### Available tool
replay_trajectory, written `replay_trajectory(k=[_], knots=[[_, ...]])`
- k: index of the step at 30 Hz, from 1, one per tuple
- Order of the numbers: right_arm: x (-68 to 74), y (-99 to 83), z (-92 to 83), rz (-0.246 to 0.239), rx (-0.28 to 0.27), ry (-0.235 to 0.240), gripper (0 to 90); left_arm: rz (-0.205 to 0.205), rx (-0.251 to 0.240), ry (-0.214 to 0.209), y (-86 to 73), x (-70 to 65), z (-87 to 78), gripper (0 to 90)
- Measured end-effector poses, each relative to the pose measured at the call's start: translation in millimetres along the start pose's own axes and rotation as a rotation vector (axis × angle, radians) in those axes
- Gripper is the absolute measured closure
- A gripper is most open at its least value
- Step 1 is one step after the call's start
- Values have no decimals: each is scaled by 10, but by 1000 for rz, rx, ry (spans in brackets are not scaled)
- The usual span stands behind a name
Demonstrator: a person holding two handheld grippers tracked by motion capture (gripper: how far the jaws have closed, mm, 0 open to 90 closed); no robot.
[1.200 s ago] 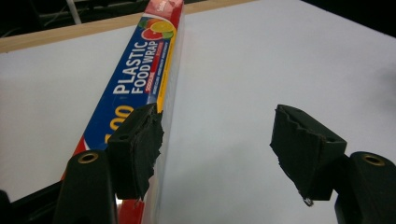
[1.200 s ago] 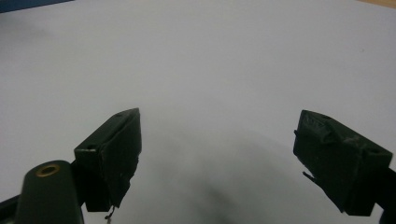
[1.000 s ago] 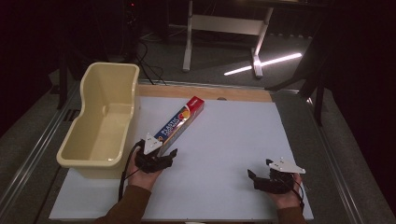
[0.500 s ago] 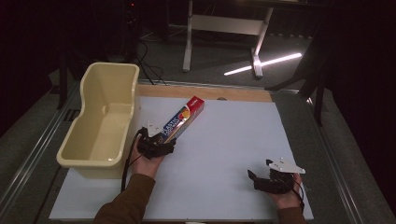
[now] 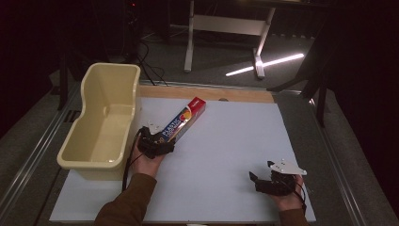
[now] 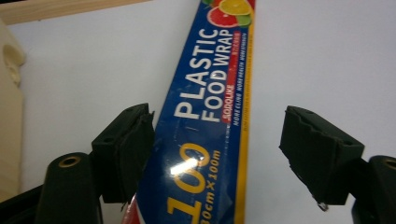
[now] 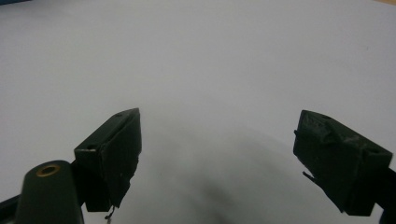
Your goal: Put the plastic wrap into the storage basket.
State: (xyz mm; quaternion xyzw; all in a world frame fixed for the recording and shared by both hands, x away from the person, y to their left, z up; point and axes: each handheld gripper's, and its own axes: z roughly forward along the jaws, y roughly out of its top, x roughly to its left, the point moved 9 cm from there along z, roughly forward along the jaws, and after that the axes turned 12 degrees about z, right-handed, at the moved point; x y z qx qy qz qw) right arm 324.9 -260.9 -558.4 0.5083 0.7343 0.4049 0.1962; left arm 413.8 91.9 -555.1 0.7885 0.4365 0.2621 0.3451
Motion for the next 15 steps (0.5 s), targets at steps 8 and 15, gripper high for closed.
replay_trajectory(k=[8,15], knots=[[6,-9,9,-1,6,1,152,16,57,-6,-55,5,61,225],[15,-14,17,-8,12,2,152,9,84,1,-82,51,58,342]])
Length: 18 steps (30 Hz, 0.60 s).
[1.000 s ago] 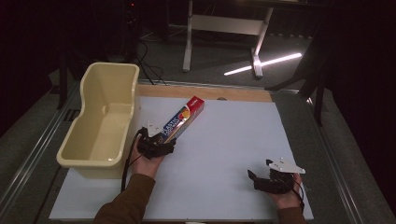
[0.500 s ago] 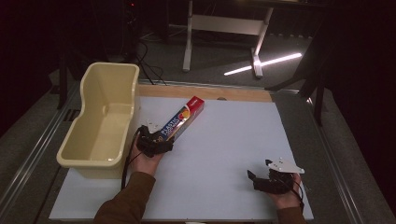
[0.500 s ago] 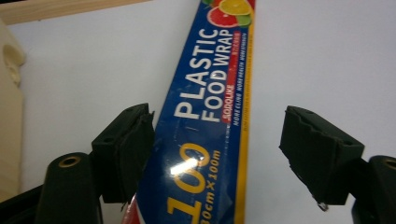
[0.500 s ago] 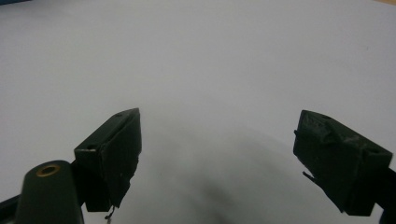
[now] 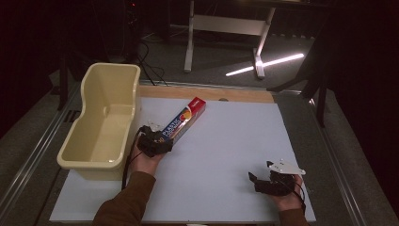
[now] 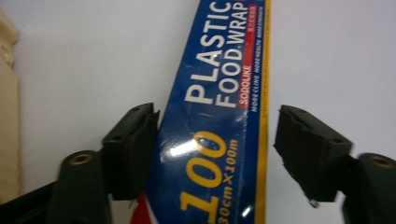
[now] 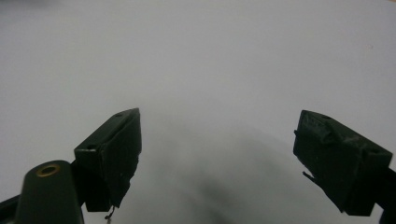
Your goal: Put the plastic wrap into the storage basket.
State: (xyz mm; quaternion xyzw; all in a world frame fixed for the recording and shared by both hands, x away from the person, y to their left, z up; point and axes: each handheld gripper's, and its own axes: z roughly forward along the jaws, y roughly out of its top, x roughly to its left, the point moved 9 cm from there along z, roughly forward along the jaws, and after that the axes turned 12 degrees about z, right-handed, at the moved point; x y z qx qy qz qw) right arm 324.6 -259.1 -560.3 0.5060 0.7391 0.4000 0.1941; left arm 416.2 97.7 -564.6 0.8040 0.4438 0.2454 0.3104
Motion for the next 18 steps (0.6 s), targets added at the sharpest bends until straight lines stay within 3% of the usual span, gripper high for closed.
replay_trajectory(k=[6,12,18], knots=[[7,-2,7,-2,3,1,153,26,-7,-9,-1,-11,-7,361],[5,1,11,-1,3,2,153,59,-42,-53,-3,-102,-37,405],[7,0,10,0,4,3,154,30,-27,-73,-7,-87,-29,390]])
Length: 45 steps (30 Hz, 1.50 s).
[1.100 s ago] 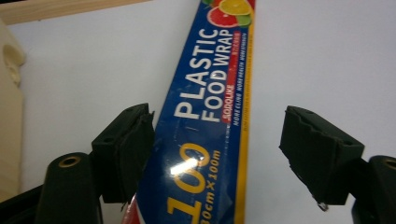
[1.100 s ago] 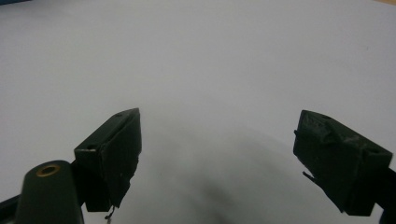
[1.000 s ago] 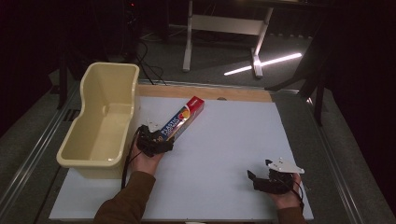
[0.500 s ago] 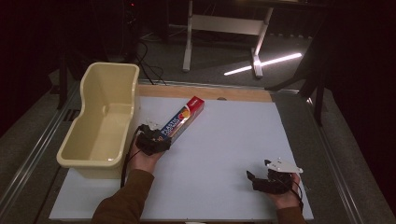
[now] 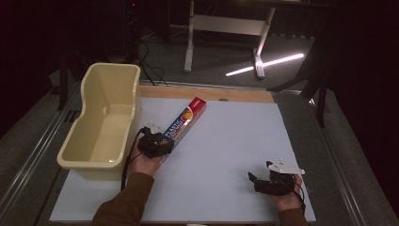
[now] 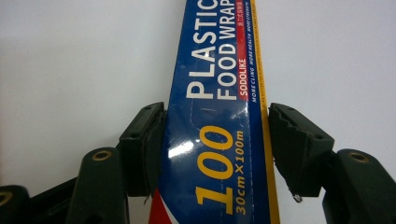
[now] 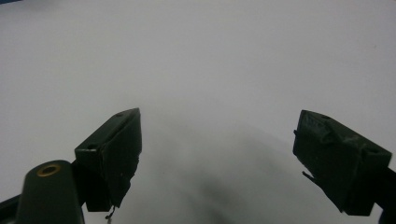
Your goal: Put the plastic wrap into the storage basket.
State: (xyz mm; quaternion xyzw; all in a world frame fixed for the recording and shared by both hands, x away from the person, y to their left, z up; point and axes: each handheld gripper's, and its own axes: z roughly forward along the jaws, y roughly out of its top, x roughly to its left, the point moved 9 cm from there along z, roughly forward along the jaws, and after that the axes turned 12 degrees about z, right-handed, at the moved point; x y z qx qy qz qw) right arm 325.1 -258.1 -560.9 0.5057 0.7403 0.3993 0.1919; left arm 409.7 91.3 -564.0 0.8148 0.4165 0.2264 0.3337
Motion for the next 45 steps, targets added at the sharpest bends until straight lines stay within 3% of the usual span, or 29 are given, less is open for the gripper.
replay_trajectory(k=[9,20,22,26,33,36,45], knots=[[-8,-9,-14,5,-1,-1,156,15,98,0,-71,-12,61,357],[-2,7,-7,4,-4,2,162,60,82,-7,-63,-79,48,405],[-1,13,-12,6,-9,3,162,84,74,-23,-54,-131,49,405],[-7,20,-19,7,-15,3,164,188,44,-89,-20,-331,54,403],[-13,29,-36,10,-25,1,164,322,9,-199,-1,-652,26,401],[-14,29,-38,12,-25,1,164,370,-3,-238,-7,-777,0,400],[-20,35,-49,13,-31,-2,166,464,-22,-337,-55,-1064,-93,400]])
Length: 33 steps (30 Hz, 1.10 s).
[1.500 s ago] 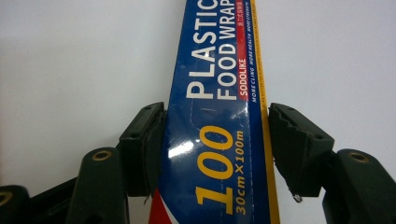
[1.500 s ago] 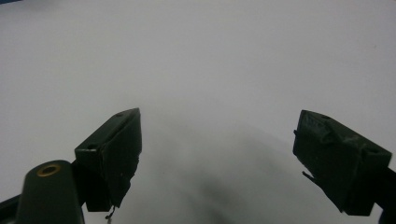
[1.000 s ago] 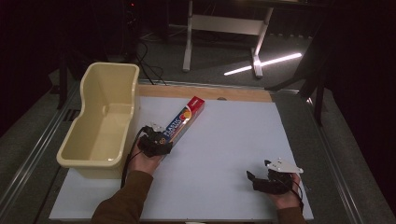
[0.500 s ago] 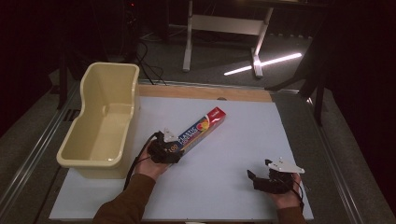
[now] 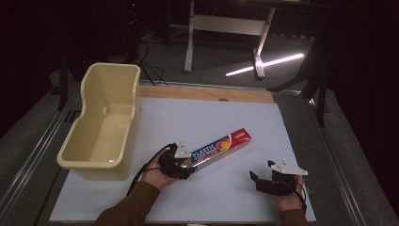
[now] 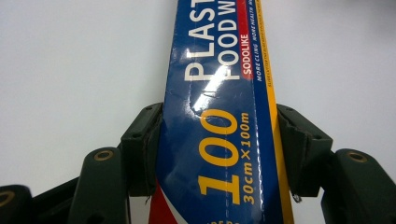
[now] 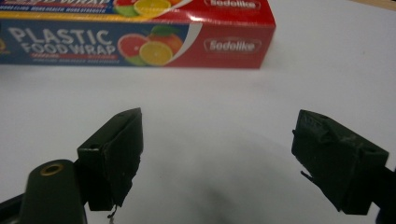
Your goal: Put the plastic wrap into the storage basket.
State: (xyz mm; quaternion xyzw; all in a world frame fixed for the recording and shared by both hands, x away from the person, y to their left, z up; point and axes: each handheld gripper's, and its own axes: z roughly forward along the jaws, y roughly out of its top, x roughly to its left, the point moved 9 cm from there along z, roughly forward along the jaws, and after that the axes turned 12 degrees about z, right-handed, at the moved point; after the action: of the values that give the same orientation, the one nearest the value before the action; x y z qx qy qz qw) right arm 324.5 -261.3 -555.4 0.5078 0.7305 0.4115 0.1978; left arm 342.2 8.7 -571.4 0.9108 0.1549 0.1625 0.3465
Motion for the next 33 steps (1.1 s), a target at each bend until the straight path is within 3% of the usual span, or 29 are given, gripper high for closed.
replay_trajectory(k=[3,5,8,10,11,13,15,16,17,19,25,30,33], knots=[[-4,1,-4,1,-2,0,166,31,-7,-17,8,-60,-9,398],[-7,1,-5,2,-4,-2,166,6,-10,-23,-1,-39,-1,384],[-4,12,-9,5,-14,-5,169,-56,-79,-16,37,-4,-64,350],[-6,23,-14,5,-21,-5,170,-73,-91,-11,43,3,-79,331],[-11,30,-16,9,-25,-5,171,-104,-103,-3,34,18,-116,331],[-41,79,-18,40,-47,5,192,-129,-123,0,27,28,-181,300],[-66,132,-20,65,-63,15,216,-171,-190,22,52,59,-303,363],[-66,132,-20,65,-63,15,216,-171,-190,22,52,59,-303,373],[-73,161,-19,71,-70,18,230,-229,-265,37,75,110,-467,373],[-64,290,14,53,-86,24,279,-251,-306,42,82,121,-583,434],[18,562,253,7,-91,51,452,-250,-324,40,27,-53,-710,561],[27,758,542,46,-73,62,535,-229,-304,17,-57,-266,-668,707],[57,866,686,37,-72,61,580,-208,-267,3,-118,-382,-611,778]])
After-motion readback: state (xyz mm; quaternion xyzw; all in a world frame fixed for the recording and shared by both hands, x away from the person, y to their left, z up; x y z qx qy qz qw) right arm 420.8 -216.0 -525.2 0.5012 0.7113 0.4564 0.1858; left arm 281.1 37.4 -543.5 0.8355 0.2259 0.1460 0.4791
